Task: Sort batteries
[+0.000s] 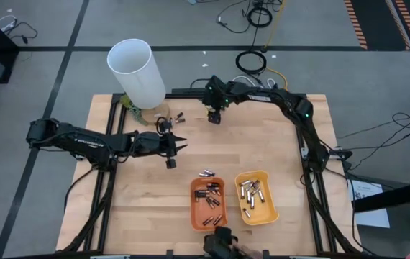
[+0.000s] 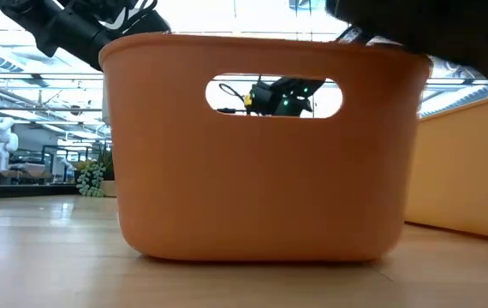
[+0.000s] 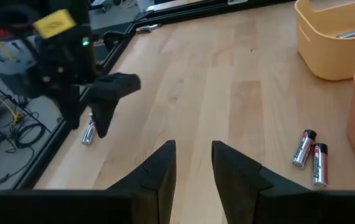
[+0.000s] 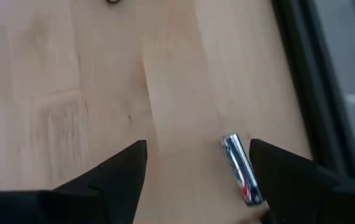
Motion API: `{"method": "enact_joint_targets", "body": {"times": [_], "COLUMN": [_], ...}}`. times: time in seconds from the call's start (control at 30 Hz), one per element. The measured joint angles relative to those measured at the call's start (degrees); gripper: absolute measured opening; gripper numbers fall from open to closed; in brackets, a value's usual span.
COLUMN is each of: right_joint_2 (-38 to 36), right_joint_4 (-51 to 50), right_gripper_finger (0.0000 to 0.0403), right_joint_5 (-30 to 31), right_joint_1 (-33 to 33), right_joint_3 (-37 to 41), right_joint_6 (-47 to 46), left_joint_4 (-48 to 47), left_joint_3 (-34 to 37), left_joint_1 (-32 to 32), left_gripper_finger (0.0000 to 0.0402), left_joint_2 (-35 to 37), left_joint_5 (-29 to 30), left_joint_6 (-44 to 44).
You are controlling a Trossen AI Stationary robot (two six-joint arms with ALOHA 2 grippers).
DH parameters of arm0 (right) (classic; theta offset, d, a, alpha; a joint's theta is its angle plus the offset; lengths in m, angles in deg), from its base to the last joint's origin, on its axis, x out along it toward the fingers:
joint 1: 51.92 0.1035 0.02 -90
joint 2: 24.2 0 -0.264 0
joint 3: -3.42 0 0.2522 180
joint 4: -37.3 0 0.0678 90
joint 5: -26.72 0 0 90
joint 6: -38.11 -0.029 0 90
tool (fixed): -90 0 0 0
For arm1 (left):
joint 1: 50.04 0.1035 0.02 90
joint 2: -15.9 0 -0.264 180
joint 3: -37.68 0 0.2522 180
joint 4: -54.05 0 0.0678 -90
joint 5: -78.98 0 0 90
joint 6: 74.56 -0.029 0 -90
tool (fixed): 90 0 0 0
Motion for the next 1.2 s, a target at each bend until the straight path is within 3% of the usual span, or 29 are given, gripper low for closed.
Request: {"method": "enact_joint_targets", "body": {"times": [0.37, 0.57, 1.2], "right_joint_2": [2.7, 3.9, 4.3], "right_joint_4": [-6.0, -7.0, -10.0], "right_gripper_finger": [0.0266, 0.0265, 0.0258], "right_joint_5": [-2.8, 3.3, 7.4], "right_joint_1": [-2.8, -2.3, -1.8], "right_joint_3": [-4.4, -4.4, -4.4], "right_joint_6": [13.9, 23.9, 31.1], "left_joint_4": [0.0, 0.0, 0.2], "left_joint_3": [0.0, 0.0, 0.0], "left_joint_1": [0.1, 0.5, 1.1], "left_gripper_finger": [0.0113, 0.0113, 0.0113], "left_joint_2": [0.0, 0.0, 0.0], "left_joint_5": [0.0, 0.0, -0.1], "left_joint_6": [-1.1, -1.4, -1.0]}}
